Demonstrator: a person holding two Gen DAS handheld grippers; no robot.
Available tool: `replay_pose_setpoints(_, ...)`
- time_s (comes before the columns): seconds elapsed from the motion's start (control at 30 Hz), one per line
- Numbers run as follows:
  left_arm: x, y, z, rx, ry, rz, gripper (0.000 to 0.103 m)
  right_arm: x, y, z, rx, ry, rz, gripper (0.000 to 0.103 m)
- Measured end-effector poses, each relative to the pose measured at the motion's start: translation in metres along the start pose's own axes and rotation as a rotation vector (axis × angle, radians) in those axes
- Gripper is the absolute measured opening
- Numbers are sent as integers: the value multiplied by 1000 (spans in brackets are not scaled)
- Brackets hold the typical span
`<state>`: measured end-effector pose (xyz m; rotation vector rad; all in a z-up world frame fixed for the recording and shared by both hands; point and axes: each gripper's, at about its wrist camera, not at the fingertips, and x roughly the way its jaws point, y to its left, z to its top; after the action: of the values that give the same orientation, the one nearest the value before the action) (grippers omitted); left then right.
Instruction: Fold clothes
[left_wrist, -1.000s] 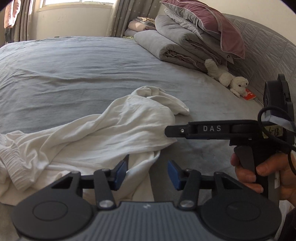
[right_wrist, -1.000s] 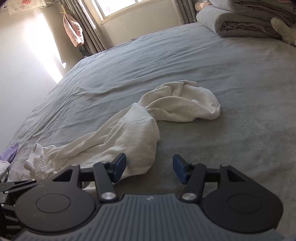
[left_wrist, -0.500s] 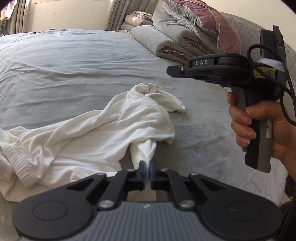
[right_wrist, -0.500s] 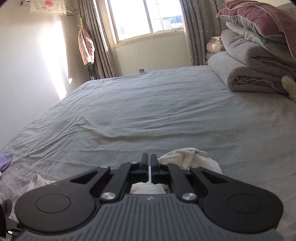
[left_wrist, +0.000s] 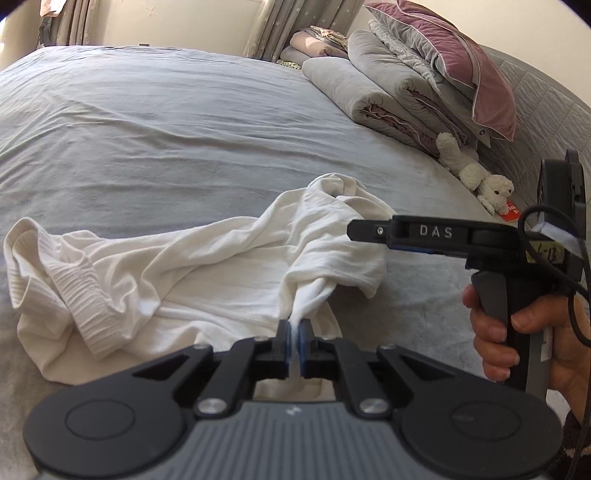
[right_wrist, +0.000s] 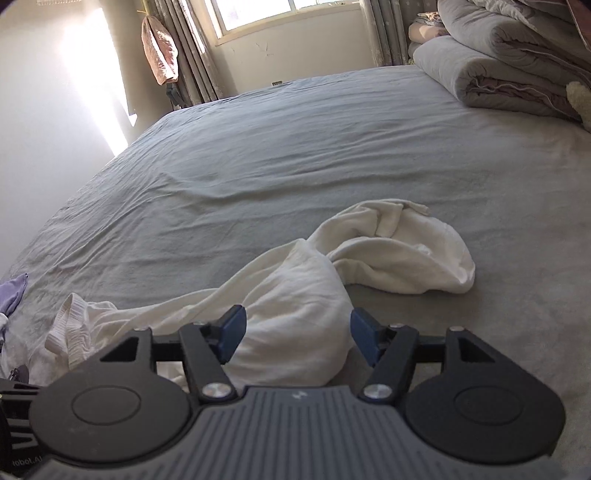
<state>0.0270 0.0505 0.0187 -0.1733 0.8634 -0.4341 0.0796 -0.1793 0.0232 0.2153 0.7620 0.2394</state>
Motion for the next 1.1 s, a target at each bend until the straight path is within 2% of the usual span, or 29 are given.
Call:
replay_pose_setpoints(0.17,2,5,-4,-23,2,8,4,7,-6,-15,56,50,14,63)
replay_pose_setpoints(0.2,2,5,-6,-24,2,5,4,6,-5,-16,51,48,22,49)
replay_pose_setpoints(0.23,2,5,-7,-25,1,1,4,6,-4,-15,46,53,36,27)
replay_pose_setpoints(0.33,-2,5,-12,-20,-6,-23,4,-2,-1,-7,41,25,39,9)
replay_pose_setpoints(0.53,-16,13,-18,-46,-38,-50,4,-21,12,30,-13,-106,8,7)
replay_pose_setpoints(0.67,-21,20,-19,-63,-41,-54,4,-23,33,55,-99,-171,-6,7)
replay_pose_setpoints(0.8,-21,28,-18,-93,-35,-23,4,-12,60,72,-183,-228,-13,6)
replay_pose_setpoints(1.1,-17,36,-17,-130,-23,-1,4,28,87,87,-258,-319,-39,6)
